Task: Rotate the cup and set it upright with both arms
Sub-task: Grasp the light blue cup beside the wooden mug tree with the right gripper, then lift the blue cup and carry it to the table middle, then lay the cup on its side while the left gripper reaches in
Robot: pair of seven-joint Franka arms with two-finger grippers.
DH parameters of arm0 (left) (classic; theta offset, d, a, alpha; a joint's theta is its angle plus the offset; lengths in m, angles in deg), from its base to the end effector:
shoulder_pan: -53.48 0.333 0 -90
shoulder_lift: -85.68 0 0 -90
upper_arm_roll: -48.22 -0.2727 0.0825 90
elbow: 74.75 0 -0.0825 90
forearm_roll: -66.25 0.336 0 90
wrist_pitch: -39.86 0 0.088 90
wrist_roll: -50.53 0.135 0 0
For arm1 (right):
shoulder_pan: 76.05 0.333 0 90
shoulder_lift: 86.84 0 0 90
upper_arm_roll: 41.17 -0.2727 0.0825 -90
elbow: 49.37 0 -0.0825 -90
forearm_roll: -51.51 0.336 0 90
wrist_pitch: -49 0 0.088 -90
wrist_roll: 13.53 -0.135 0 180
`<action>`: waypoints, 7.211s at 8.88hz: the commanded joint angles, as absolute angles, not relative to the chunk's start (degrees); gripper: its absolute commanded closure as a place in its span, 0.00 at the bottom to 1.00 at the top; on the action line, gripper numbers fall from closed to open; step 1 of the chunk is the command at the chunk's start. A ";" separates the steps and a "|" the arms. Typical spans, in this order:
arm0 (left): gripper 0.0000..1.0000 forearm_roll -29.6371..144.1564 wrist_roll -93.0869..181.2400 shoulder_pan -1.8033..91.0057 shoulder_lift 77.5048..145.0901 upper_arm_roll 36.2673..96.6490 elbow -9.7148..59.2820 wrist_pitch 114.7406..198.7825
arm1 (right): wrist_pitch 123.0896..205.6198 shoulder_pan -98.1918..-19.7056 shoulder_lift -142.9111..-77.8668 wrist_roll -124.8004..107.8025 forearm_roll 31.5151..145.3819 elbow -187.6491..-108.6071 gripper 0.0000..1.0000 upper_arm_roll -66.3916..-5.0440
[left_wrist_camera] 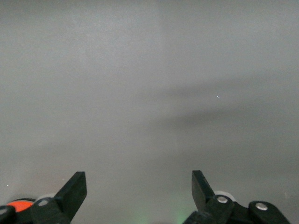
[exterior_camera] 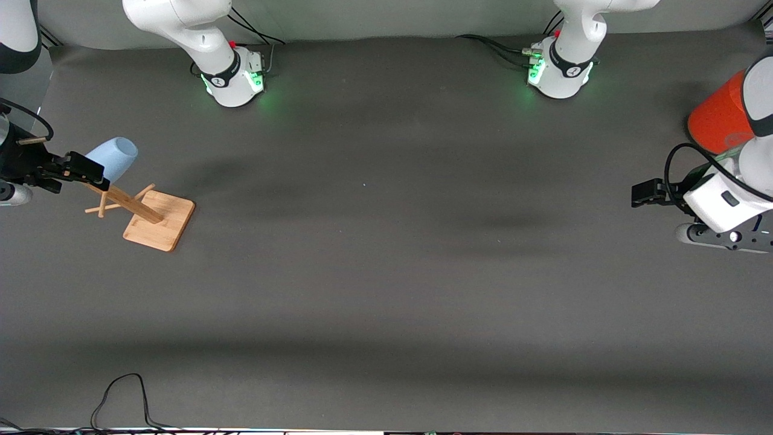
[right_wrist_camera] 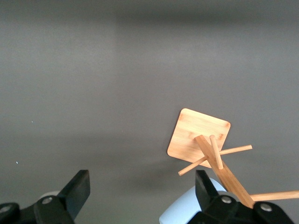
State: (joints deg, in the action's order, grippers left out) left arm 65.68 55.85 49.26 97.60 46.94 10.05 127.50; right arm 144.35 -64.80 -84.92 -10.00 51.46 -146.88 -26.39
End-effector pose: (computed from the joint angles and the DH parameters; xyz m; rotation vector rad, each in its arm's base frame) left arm 0.5451 -0.0303 0.4782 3.1151 -0.2245 -0.2477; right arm 0.5023 -0.0326 0.5218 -3.1336 -0.0004 0.0075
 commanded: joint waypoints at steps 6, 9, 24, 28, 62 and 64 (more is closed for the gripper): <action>0.00 68.01 52.55 47.50 90.95 46.90 17.26 129.59 | 133.30 -65.85 -84.64 -38.06 58.61 -146.04 0.00 -18.18; 0.00 68.01 52.55 47.50 88.14 46.99 21.57 132.76 | 133.11 -65.85 -83.41 -54.36 64.92 -151.93 0.00 -8.25; 0.00 68.01 53.78 47.59 88.66 46.90 21.05 132.15 | 141.72 -65.85 -79.01 -58.96 69.36 -169.69 0.67 -5.57; 0.00 68.01 53.78 47.59 88.66 46.90 21.05 132.06 | 137.86 -65.76 -76.31 -67.11 69.71 -167.06 0.69 -8.63; 0.00 78.27 9.03 23.38 118.30 62.90 -7.37 129.25 | 153.52 -67.43 -77.72 -33.37 53.98 -157.73 0.00 -34.34; 0.00 81.62 1.78 15.98 129.39 62.55 -19.06 128.98 | 152.01 -69.53 -76.64 -23.67 53.80 -157.74 0.00 -31.41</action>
State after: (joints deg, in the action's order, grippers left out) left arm 79.61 5.83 20.40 120.95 63.62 -6.96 132.48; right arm 152.02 -68.71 -77.71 -27.97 52.75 -156.34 -31.43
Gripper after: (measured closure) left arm 0.000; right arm 0.000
